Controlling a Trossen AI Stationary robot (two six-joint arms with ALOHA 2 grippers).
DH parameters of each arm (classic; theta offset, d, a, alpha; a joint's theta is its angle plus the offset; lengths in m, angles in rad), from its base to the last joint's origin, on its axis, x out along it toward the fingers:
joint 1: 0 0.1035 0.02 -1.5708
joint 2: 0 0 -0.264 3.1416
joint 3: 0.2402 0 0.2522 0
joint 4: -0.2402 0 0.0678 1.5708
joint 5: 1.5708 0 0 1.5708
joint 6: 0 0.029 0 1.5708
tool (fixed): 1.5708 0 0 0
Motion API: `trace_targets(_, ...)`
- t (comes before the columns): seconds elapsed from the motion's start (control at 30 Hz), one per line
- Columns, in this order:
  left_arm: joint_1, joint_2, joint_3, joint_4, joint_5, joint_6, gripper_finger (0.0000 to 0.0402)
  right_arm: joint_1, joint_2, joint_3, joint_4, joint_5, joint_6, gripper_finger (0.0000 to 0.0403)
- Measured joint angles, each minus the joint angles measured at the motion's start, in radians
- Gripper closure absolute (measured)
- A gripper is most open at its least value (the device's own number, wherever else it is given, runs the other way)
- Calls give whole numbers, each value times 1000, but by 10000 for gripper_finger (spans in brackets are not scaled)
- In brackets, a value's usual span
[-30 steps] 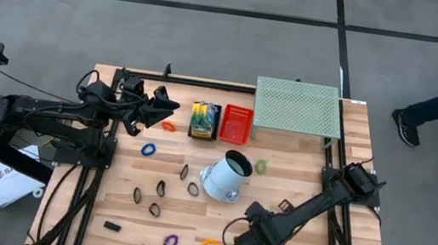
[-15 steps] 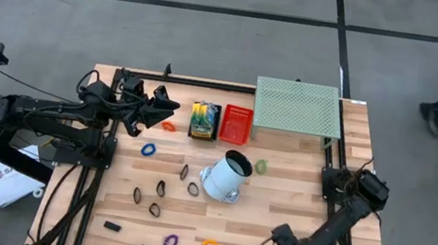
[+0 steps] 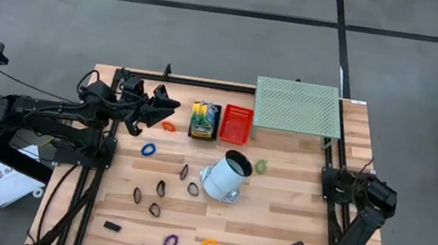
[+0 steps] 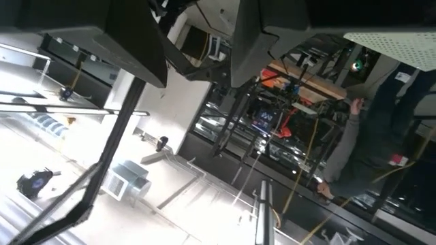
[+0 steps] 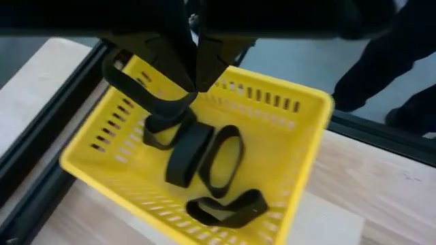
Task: Pick & Place Office Desk Supplies
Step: Put the black rubber band into the yellow bin
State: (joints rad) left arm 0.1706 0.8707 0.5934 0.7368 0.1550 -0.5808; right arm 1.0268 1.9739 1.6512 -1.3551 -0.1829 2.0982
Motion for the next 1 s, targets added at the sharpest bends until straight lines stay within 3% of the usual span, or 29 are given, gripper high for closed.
trace_targets(0.33, 0, 0, 0, 1, -49, 0, 243, 28, -30, 0, 23, 80, 23, 243)
trace_targets(0.47, 0, 0, 0, 1, -59, 0, 243, 18, -65, 0, -8, 150, 16, 205)
trace_targets(0.63, 0, 0, 0, 5, -58, -7, 243, -37, -182, 0, -183, 302, 30, 203)
trace_targets(0.77, 0, 0, 0, 5, -44, -30, 243, -118, -340, -48, -211, 499, -11, 218)
trace_targets(1.0, -2, 0, 0, -5, 115, -110, 243, -308, -567, -144, -200, 776, -185, 236)
